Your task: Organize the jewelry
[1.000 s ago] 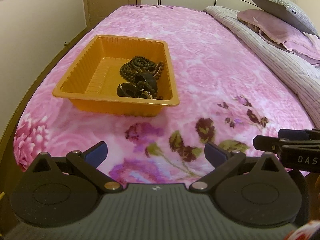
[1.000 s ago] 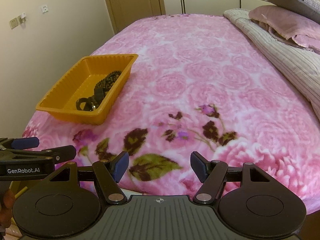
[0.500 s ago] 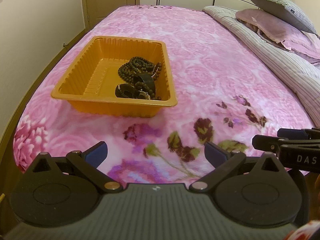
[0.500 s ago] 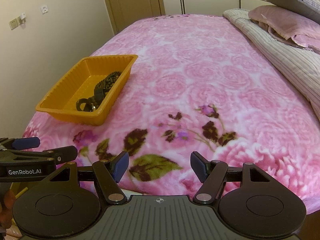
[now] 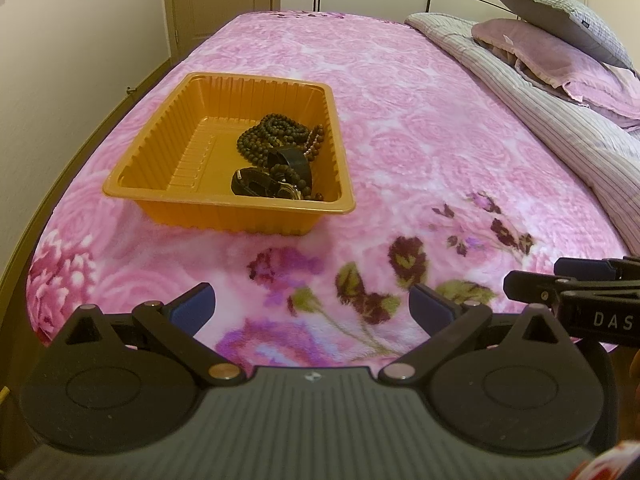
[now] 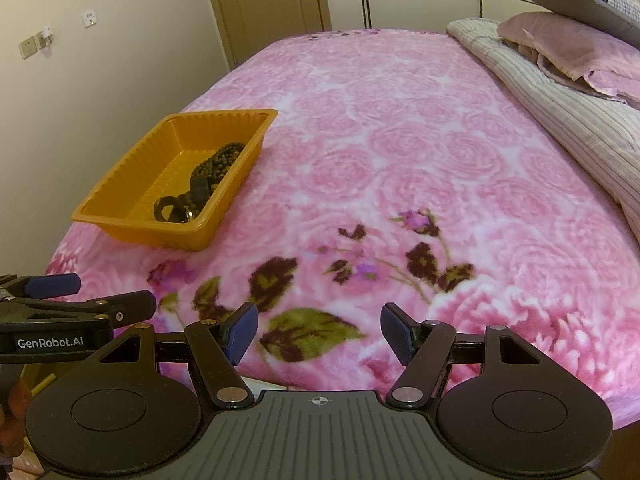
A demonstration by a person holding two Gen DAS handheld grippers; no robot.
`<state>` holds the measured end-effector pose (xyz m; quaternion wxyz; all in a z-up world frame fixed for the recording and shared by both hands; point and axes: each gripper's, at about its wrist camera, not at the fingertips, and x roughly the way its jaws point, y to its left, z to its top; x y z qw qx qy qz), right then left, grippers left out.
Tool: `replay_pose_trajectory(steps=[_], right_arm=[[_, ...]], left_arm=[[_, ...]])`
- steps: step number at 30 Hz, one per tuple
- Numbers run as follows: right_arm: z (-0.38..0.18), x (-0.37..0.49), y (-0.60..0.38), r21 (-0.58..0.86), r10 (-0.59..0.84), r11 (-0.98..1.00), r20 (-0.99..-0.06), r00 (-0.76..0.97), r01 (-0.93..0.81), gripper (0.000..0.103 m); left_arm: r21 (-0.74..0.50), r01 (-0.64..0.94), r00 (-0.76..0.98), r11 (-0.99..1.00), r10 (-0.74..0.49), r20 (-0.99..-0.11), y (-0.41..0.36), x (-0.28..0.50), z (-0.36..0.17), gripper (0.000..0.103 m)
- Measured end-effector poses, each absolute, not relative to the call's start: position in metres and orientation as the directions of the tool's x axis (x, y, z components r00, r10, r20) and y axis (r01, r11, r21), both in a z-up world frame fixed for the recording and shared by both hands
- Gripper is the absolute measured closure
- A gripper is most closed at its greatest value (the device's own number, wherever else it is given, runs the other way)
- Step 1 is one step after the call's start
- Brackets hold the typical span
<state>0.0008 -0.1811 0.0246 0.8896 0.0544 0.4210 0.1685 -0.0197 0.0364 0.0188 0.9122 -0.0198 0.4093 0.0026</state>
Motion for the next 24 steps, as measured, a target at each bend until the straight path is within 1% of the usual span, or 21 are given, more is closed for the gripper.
replay_pose_trajectory(steps=[24], right_arm=[[0.0233,0.0001,-0.1781,0.236,0.344,0.938,-0.734,0.585,-0.255,0.035]], left_arm=[[-0.037,-0.021,0.665,0.999,-0.014,-0.747,0.0364,-0.0196,0.0189,0.0]])
